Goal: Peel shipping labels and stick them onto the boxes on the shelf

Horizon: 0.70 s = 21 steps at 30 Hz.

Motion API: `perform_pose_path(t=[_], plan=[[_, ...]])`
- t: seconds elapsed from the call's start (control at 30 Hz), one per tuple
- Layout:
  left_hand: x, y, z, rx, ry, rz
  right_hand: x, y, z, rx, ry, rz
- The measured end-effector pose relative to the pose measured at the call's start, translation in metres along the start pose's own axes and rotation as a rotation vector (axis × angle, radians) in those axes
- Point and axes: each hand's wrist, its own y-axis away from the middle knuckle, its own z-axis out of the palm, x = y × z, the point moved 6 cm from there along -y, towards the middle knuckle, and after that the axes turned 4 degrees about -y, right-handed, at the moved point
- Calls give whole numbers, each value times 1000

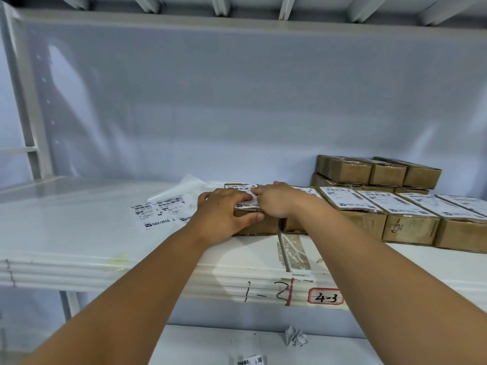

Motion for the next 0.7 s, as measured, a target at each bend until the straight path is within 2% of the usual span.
perform_pose_path(t=[0.13,0.27,0.37,0.43,0.53,0.7], plan=[[2,1,0,7,-3,18,2,5,-3,51,-102,-4],[0,2,-5,85,19,-18,10,20,-18,328,-72,47],[-3,4,-2,8,77,-51,24,35,-24,473,-135,89],[-2,5,2,-59,141,-36,38,45,-22,520,-132,135],[2,6,1,-34,183,-15,52,57,-11,538,-144,184],[3,6,-1,10,168,-7,53,74,-1,696,6,113]])
